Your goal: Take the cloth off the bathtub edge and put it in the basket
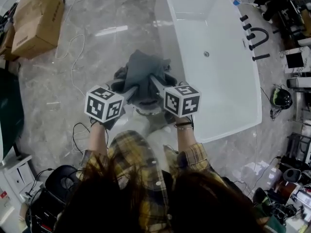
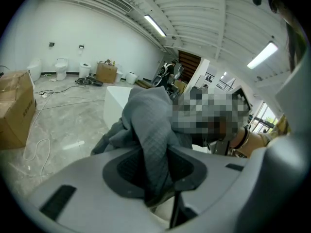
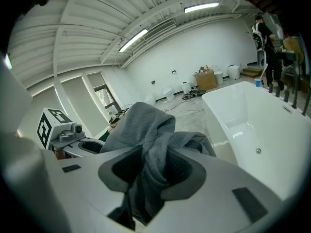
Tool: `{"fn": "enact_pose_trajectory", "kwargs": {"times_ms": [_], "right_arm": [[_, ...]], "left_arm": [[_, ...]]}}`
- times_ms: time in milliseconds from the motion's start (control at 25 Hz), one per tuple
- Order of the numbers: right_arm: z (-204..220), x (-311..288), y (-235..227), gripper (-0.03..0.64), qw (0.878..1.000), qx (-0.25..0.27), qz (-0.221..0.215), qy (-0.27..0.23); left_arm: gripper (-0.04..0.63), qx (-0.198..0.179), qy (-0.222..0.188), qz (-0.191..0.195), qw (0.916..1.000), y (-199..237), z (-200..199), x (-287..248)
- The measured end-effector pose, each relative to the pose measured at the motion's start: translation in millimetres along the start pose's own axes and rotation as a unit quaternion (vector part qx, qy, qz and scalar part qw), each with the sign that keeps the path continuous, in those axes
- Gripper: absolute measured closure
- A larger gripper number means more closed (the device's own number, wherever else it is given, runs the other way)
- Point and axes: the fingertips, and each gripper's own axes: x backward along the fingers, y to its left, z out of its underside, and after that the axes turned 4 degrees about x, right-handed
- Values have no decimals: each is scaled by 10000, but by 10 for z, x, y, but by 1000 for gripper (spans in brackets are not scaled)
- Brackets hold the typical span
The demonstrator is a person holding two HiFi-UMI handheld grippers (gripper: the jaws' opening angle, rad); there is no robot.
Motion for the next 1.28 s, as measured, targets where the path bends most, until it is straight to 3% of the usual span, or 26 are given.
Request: {"fn": "enact_pose_trajectory", "kwargs": {"times_ms": [560,880,1280], "right_arm": [[823,-681,-465,473,9959,-516,326,661],[1429,-1102,-802,472,9911,-739,400,1033],[2303,-1554,-1207,471,9812,-633,587,1728]], "left_arm": [[472,74,954,335,9949,563,612,-717],[472,265,1264,252,9913,892,1079,-1229],[472,478,1701,168,9841,1262,1803,-1876]]}}
